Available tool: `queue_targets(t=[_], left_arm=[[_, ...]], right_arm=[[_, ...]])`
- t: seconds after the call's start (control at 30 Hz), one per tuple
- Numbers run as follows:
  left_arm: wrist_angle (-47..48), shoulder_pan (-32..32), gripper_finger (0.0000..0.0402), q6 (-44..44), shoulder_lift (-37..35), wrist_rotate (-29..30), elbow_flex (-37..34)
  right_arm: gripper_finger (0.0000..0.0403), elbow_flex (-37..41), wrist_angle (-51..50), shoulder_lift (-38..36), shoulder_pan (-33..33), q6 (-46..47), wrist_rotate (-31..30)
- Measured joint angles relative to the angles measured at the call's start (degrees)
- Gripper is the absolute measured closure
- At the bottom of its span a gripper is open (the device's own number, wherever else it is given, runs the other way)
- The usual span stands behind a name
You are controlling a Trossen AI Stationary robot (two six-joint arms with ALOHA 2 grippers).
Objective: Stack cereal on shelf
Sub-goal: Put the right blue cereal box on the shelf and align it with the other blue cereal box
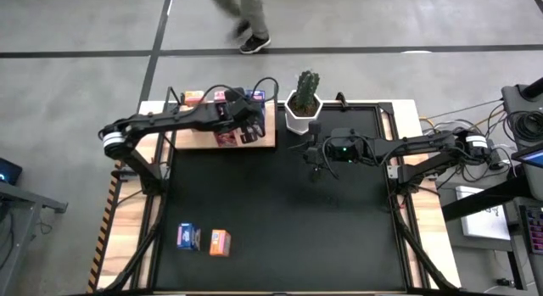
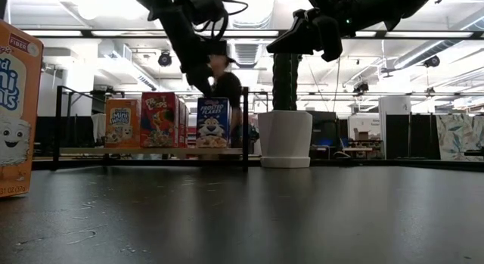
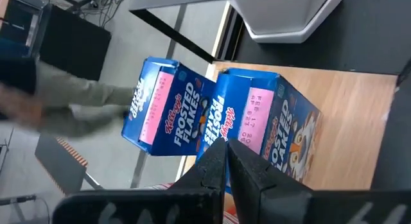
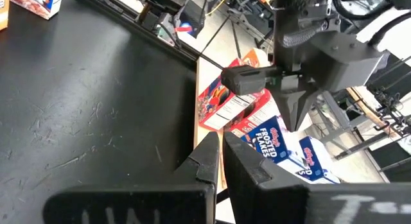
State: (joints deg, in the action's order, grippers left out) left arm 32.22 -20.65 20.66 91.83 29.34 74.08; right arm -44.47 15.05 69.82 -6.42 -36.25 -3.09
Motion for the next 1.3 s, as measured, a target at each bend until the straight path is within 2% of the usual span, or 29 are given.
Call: queue_targets(t=[0.23, 0.3, 0.4, 0.47, 0.8, 0.93, 1.1, 1.3], left_arm=[[0.2, 2.5, 0.0402, 0.7, -1.6, -1.1, 0.0], [0.5, 3.5, 0.0402, 2.5, -1.8, -6.4, 0.0], [1.1, 4.6, 0.0402, 5.1, -1.4, -18.2, 0.0], [1.0, 5.0, 0.0402, 5.7, -0.5, -20.8, 0.0], [0.0, 4.9, 0.0402, 3.9, 4.7, -6.2, 0.0], [0.0, 4.4, 0.0402, 3.9, 5.9, -5.5, 0.0], [-0.1, 3.5, 0.0402, 3.9, 6.8, 0.0, 0.0], [-0.2, 2.2, 0.0402, 4.6, 7.7, 0.1, 0.0]], right_arm=[[0.0392, 0.0, 0.0, 0.0, 0.0, 0.0, 0.0], [0.0392, 0.0, 0.0, 0.0, 0.0, 0.0, 0.0], [0.0392, 0.0, 0.0, 0.0, 0.0, 0.0, 0.0], [0.0392, 0.0, 0.0, 0.0, 0.0, 0.0, 0.0], [0.0392, 0.0, 0.0, 0.0, 0.0, 0.1, 0.0], [0.0392, 0.0, 0.0, 0.0, 0.0, 0.1, 0.0], [0.0392, 0.0, 0.0, 0.0, 0.0, 0.1, 0.0], [0.0392, 0.0, 0.0, 0.0, 0.0, 0.0, 0.0]])
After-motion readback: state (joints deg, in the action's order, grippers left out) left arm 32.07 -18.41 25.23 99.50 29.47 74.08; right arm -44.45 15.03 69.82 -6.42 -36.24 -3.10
